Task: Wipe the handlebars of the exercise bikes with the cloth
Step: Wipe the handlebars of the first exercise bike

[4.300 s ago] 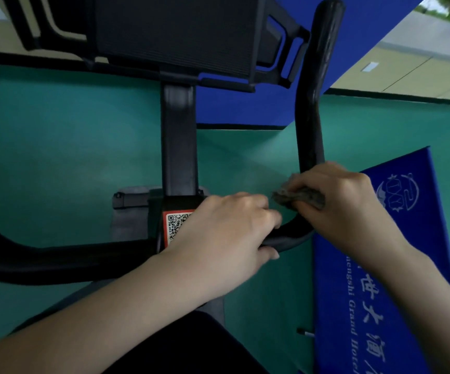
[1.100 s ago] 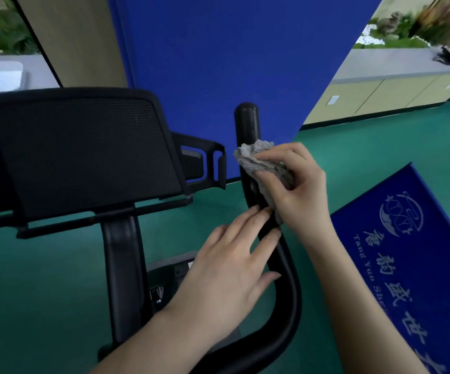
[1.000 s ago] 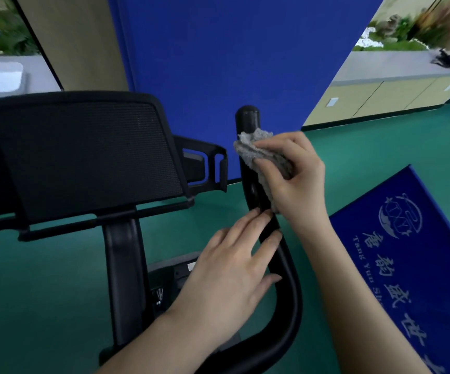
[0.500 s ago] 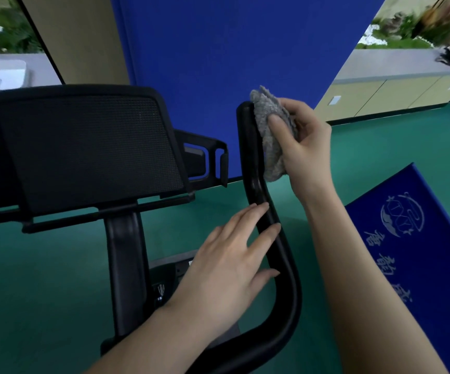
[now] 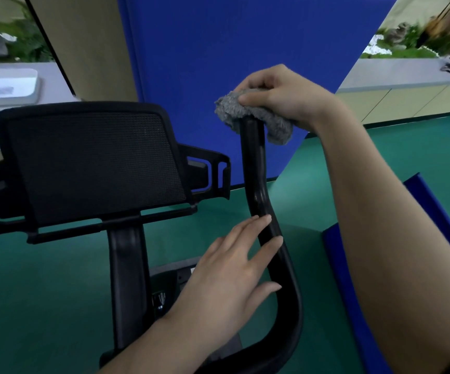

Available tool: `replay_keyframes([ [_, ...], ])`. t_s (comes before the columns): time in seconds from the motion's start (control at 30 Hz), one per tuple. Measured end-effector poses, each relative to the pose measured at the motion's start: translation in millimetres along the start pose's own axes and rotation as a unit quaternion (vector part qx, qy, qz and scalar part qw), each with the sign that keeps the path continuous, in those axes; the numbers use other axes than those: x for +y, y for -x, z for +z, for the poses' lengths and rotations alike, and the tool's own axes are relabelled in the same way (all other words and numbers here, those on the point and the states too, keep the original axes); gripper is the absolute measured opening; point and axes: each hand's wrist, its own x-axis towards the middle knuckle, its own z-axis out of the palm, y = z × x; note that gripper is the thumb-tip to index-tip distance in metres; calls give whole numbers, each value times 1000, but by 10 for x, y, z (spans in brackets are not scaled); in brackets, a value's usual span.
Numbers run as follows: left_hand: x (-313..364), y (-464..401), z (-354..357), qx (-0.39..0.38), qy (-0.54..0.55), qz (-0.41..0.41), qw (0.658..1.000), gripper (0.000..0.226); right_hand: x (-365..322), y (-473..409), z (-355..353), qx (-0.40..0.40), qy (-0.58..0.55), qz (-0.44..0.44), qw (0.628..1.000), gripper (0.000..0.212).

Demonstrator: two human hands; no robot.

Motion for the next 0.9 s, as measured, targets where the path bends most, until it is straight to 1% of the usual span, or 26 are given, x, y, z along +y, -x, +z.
replay_keyframes([
  [0.07,-3,-2,5,-1,4,-3,1000,59,82,-30,42,-14,-77,39,996,15],
  [0.13,-4,-9,10,-5,6,-4,1000,60,195,25,79,-7,-175,54,983,16],
  [0.2,-6,-15,20,-7,14,-1,1000,60,313,130,105,13,-243,40,969,16],
  [0.27,-4,-23,21,-6,15,-2,1000,59,396,243,113,44,-259,2,965,13],
  [0.37,-1,-36,22,-3,14,-3,1000,59,346,356,80,73,-211,-82,971,11],
  [0.43,-2,-41,21,-4,15,-2,1000,60,202,349,49,63,-125,-123,983,13],
  [0.5,-7,-37,16,-4,13,-4,1000,59,69,292,55,44,-41,-133,989,13],
  [0.53,-8,-33,14,-5,11,-4,1000,59,36,265,60,40,-16,-129,991,12],
  [0.6,-5,-28,15,-4,7,-2,1000,59,32,247,69,49,-12,-111,993,10],
  [0.7,-5,-25,20,-5,4,-2,1000,59,125,342,76,81,-50,-86,992,10],
  [0.77,-4,-27,23,-4,5,-4,1000,60,183,424,79,101,-66,-96,988,10],
  [0.83,-4,-28,29,-4,11,-6,1000,60,144,452,87,94,-47,-123,987,11],
  [0.9,-5,-34,36,-3,13,-5,1000,59,66,399,96,79,2,-133,988,11],
])
